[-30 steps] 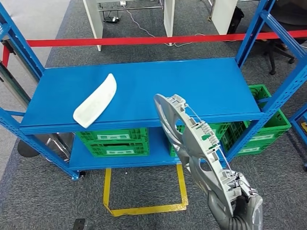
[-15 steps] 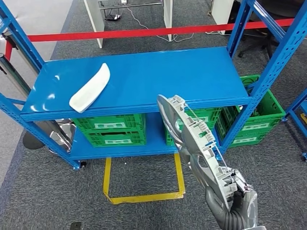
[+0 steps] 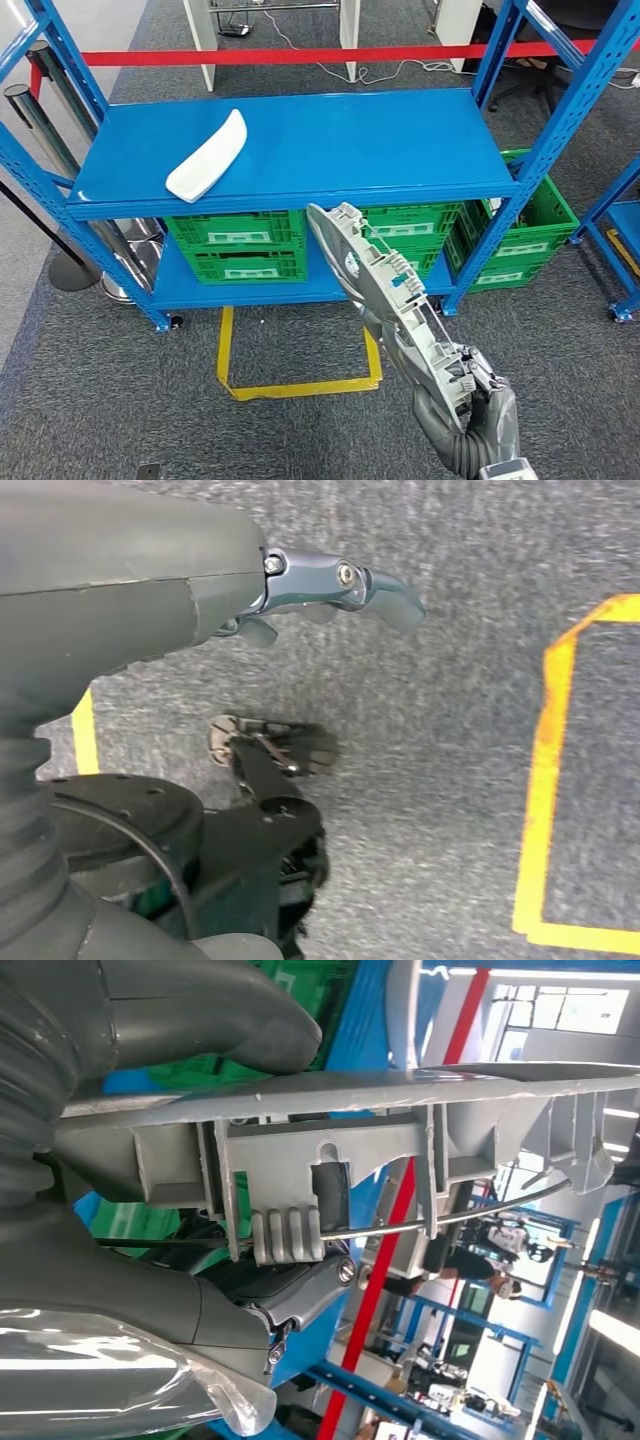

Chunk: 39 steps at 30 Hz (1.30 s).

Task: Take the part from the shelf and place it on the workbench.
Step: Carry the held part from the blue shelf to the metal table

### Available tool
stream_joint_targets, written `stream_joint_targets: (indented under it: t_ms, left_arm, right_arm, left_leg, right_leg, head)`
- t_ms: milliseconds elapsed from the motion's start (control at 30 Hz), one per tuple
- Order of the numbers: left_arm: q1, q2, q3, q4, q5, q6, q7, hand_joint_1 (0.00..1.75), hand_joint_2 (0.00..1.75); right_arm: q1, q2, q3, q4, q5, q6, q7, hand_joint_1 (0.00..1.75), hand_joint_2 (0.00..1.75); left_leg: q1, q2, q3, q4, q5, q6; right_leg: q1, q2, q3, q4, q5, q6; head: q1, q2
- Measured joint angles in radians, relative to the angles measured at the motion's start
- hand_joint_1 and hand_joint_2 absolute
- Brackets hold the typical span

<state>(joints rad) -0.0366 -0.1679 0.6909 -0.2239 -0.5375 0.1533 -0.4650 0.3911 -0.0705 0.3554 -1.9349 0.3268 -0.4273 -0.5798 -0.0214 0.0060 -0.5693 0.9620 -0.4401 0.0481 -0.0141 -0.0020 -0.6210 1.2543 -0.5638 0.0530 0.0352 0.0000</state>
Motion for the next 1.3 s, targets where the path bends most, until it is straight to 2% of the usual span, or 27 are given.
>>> stream_joint_targets:
  t_ms: [33, 100, 167, 233, 267, 367, 400, 433, 467, 500, 567, 633, 667, 733, 767, 800, 833, 900, 933, 967, 1000, 1067, 1133, 1167, 1200, 1267, 1300]
  left_arm:
    - [0.000, 0.000, 0.003, 0.000, 0.001, 0.000, 0.000, 0.00, 1.75]
    - [0.000, -0.001, 0.007, 0.000, 0.002, 0.000, -0.001, 0.00, 1.75]
    - [0.000, -0.001, 0.009, 0.000, 0.002, 0.001, -0.002, 0.00, 1.75]
    - [0.004, 0.000, 0.012, 0.000, 0.002, 0.001, -0.003, 0.00, 1.75]
    - [0.007, 0.000, 0.014, 0.000, 0.002, 0.001, -0.003, 0.00, 1.75]
    - [0.011, 0.001, 0.017, 0.000, 0.002, 0.001, -0.002, 0.00, 1.75]
    - [0.011, 0.001, 0.020, 0.000, 0.003, 0.001, -0.002, 0.00, 1.75]
    - [0.011, 0.001, 0.022, 0.000, 0.004, 0.000, -0.003, 0.00, 1.75]
    - [0.011, 0.001, 0.024, 0.000, 0.004, 0.000, -0.003, 0.00, 1.75]
    - [0.011, 0.001, 0.026, 0.000, 0.005, -0.001, -0.003, 0.00, 1.75]
    - [0.009, 0.002, 0.030, 0.000, 0.008, -0.001, -0.004, 0.00, 1.75]
    - [0.007, 0.003, 0.032, 0.000, 0.011, -0.002, -0.004, 0.00, 1.75]
    - [0.005, 0.004, 0.033, 0.000, 0.011, -0.003, -0.004, 0.00, 1.75]
    - [0.007, 0.004, 0.035, 0.000, 0.010, -0.004, -0.004, 0.00, 1.75]
    - [0.008, 0.004, 0.036, 0.000, 0.009, -0.004, -0.004, 0.00, 1.75]
    - [0.009, 0.003, 0.037, 0.000, 0.008, -0.004, -0.004, 0.00, 1.75]
    - [0.009, 0.003, 0.037, 0.000, 0.006, -0.005, -0.004, 0.00, 1.75]
    - [0.008, 0.002, 0.038, 0.000, 0.003, -0.006, -0.005, 0.00, 1.75]
    - [0.008, 0.001, 0.038, 0.000, 0.002, -0.007, -0.005, 0.00, 1.75]
    - [0.009, 0.001, 0.038, 0.000, 0.001, -0.007, -0.005, 0.00, 1.75]
    - [0.009, 0.000, 0.038, 0.000, 0.001, -0.007, -0.005, 0.00, 1.75]
    - [0.008, -0.001, 0.038, 0.000, -0.001, -0.009, -0.005, 0.00, 1.75]
    - [0.007, -0.002, 0.038, 0.000, -0.004, -0.011, -0.006, 0.00, 1.75]
    - [0.006, -0.003, 0.038, 0.000, -0.005, -0.012, -0.007, 0.00, 1.75]
    - [0.007, -0.003, 0.038, 0.000, -0.007, -0.014, -0.008, 0.00, 1.75]
    - [0.009, -0.001, 0.038, 0.000, -0.010, -0.015, -0.010, 0.00, 1.75]
    - [0.011, -0.003, 0.038, 0.000, -0.011, -0.016, -0.011, 0.00, 1.75]
  right_arm:
    - [-0.004, 0.000, 0.001, 0.003, 0.001, 0.000, 0.001, 1.75, 1.75]
    - [-0.010, 0.000, 0.003, 0.007, 0.002, 0.001, 0.003, 1.75, 1.75]
    - [-0.013, 0.000, 0.003, 0.010, 0.003, 0.003, 0.004, 1.75, 1.75]
    - [-0.015, 0.000, 0.004, 0.014, 0.004, 0.003, 0.004, 1.75, 1.75]
    - [-0.015, 0.000, 0.004, 0.016, 0.004, 0.003, 0.004, 1.75, 1.75]
    - [-0.016, 0.001, 0.004, 0.018, 0.003, 0.006, 0.004, 1.75, 1.75]
    - [-0.018, 0.001, 0.004, 0.019, 0.003, 0.008, 0.004, 1.75, 1.75]
    - [-0.019, 0.001, 0.005, 0.021, 0.003, 0.011, 0.004, 1.75, 1.75]
    - [-0.021, 0.001, 0.005, 0.023, 0.003, 0.013, 0.004, 1.75, 1.75]
    - [-0.023, 0.001, 0.006, 0.025, 0.003, 0.015, 0.005, 1.75, 1.75]
    - [-0.027, 0.004, 0.009, 0.027, 0.003, 0.017, 0.006, 1.75, 1.75]
    - [-0.031, 0.008, 0.012, 0.029, 0.005, 0.018, 0.008, 1.75, 1.75]
    - [-0.034, 0.010, 0.013, 0.030, 0.005, 0.018, 0.008, 1.75, 1.75]
    - [-0.040, 0.013, 0.016, 0.032, 0.007, 0.018, 0.009, 1.75, 1.75]
    - [-0.042, 0.014, 0.017, 0.032, 0.007, 0.018, 0.010, 1.75, 1.75]
    - [-0.043, 0.014, 0.019, 0.033, 0.008, 0.018, 0.010, 1.75, 1.75]
    - [-0.043, 0.014, 0.020, 0.033, 0.008, 0.018, 0.011, 1.75, 1.75]
    - [-0.043, 0.014, 0.021, 0.034, 0.011, 0.018, 0.014, 1.75, 1.75]
    - [-0.043, 0.014, 0.022, 0.035, 0.014, 0.018, 0.015, 1.75, 1.75]
    - [-0.043, 0.014, 0.022, 0.037, 0.016, 0.018, 0.017, 1.75, 1.75]
    - [-0.042, 0.014, 0.022, 0.038, 0.018, 0.017, 0.019, 1.75, 1.75]
    - [-0.044, 0.014, 0.022, 0.039, 0.022, 0.016, 0.021, 1.75, 1.75]
    - [-0.044, 0.014, 0.022, 0.039, 0.024, 0.014, 0.022, 1.75, 1.75]
    - [-0.044, 0.014, 0.022, 0.039, 0.025, 0.013, 0.023, 1.75, 1.75]
    - [-0.043, 0.015, 0.022, 0.039, 0.027, 0.011, 0.023, 1.75, 1.75]
    - [-0.042, 0.015, 0.022, 0.039, 0.029, 0.008, 0.023, 1.75, 1.75]
    - [-0.042, 0.015, 0.022, 0.039, 0.031, 0.007, 0.023, 1.75, 1.75]
  left_leg:
    - [0.001, -0.001, -0.017, 0.012, 0.006, -0.004]
    - [-0.002, -0.006, -0.046, 0.038, 0.017, -0.013]
    - [-0.005, -0.012, -0.062, 0.053, 0.032, -0.019]
    - [-0.002, -0.016, -0.072, 0.059, 0.033, -0.028]
    - [0.000, -0.017, -0.077, 0.074, 0.009, -0.036]
    - [0.012, -0.016, -0.105, 0.223, -0.139, -0.058]
    - [0.016, -0.015, -0.112, 0.286, -0.173, -0.063]
    - [0.019, -0.015, -0.111, 0.330, -0.182, -0.067]
    - [0.021, -0.014, -0.096, 0.342, -0.168, -0.068]
    - [0.022, -0.013, -0.066, 0.318, -0.140, -0.067]
    - [0.021, 0.004, 0.034, 0.184, -0.097, -0.059]
    - [0.013, 0.024, 0.118, 0.046, -0.104, -0.047]
    - [0.009, 0.026, 0.133, 0.013, -0.112, -0.042]
    - [0.007, 0.016, 0.123, -0.004, -0.100, -0.030]
    - [0.008, 0.011, 0.114, -0.008, -0.088, -0.022]
    - [0.009, 0.006, 0.103, -0.011, -0.075, -0.015]
    - [0.010, 0.000, 0.090, -0.011, -0.063, -0.009]
    - [0.005, -0.013, 0.055, -0.004, -0.041, -0.001]
    - [0.002, -0.022, 0.036, 0.001, -0.030, 0.000]
    - [0.000, -0.030, 0.017, 0.006, -0.019, 0.000]
    - [-0.001, -0.040, -0.002, 0.011, -0.008, -0.001]
    - [-0.002, -0.060, -0.036, 0.026, 0.012, -0.005]
    - [-0.003, -0.081, -0.060, 0.041, 0.028, -0.012]
    - [-0.003, -0.092, -0.066, 0.046, 0.037, -0.016]
    - [-0.003, -0.105, -0.071, 0.048, 0.046, -0.022]
    - [-0.002, -0.127, -0.083, 0.048, 0.062, -0.033]
    - [-0.003, -0.120, -0.091, 0.058, 0.046, -0.039]
  right_leg:
    - [-0.002, 0.003, 0.048, -0.057, 0.019, 0.001]
    - [-0.002, 0.012, 0.150, -0.203, 0.003, -0.005]
    - [0.001, 0.015, 0.187, -0.275, -0.027, -0.018]
    - [0.000, 0.006, 0.170, -0.274, -0.019, -0.037]
    - [-0.001, 0.001, 0.161, -0.273, -0.011, -0.047]
    - [-0.003, -0.013, 0.129, -0.270, 0.019, -0.061]
    - [-0.003, -0.018, 0.116, -0.267, 0.030, -0.060]
    - [-0.003, -0.022, 0.103, -0.263, 0.040, -0.059]
    - [-0.003, -0.027, 0.088, -0.258, 0.048, -0.057]
    - [-0.003, -0.032, 0.072, -0.253, 0.055, -0.055]
    - [-0.001, -0.043, 0.049, -0.243, 0.068, -0.050]
    - [0.000, -0.057, 0.039, -0.239, 0.082, -0.040]
    - [-0.001, -0.065, 0.035, -0.241, 0.091, -0.034]
    - [-0.004, -0.075, 0.030, -0.244, 0.102, -0.021]
    - [-0.005, -0.066, 0.023, -0.238, 0.090, -0.015]
    - [-0.005, -0.050, 0.014, -0.218, 0.061, -0.012]
    - [-0.006, -0.031, -0.001, -0.175, 0.014, -0.010]
    - [-0.003, -0.006, -0.034, -0.047, -0.076, -0.011]
    - [-0.001, -0.002, -0.042, 0.011, -0.095, -0.012]
    - [0.002, -0.001, -0.038, 0.039, -0.086, -0.015]
    - [0.004, 0.002, -0.017, 0.035, -0.057, -0.019]
    - [0.008, 0.027, 0.072, -0.073, -0.001, -0.031]
    - [0.008, 0.082, 0.171, -0.219, -0.013, -0.043]
    - [0.009, 0.100, 0.197, -0.263, -0.029, -0.047]
    - [0.010, 0.101, 0.207, -0.283, -0.035, -0.049]
    - [0.007, 0.069, 0.192, -0.284, -0.023, -0.055]
    - [0.004, 0.053, 0.182, -0.284, -0.014, -0.060]
  head:
    - [0.000, 0.000]
    - [0.000, 0.000]
    - [0.000, 0.000]
    - [0.000, 0.000]
    - [-0.002, 0.000]
    - [-0.006, 0.000]
    - [-0.007, 0.000]
    - [-0.006, 0.000]
    - [-0.007, 0.000]
    - [-0.007, 0.000]
    - [-0.007, 0.000]
    - [-0.007, 0.000]
    - [-0.006, 0.000]
    - [-0.006, 0.000]
    - [-0.006, 0.000]
    - [-0.005, 0.000]
    - [-0.004, 0.000]
    - [-0.003, 0.000]
    - [-0.003, 0.000]
    - [-0.003, 0.000]
    - [-0.003, 0.000]
    - [-0.004, 0.000]
    - [-0.004, 0.000]
    - [-0.004, 0.000]
    - [-0.004, 0.000]
    - [-0.003, 0.000]
    - [-0.005, 0.000]
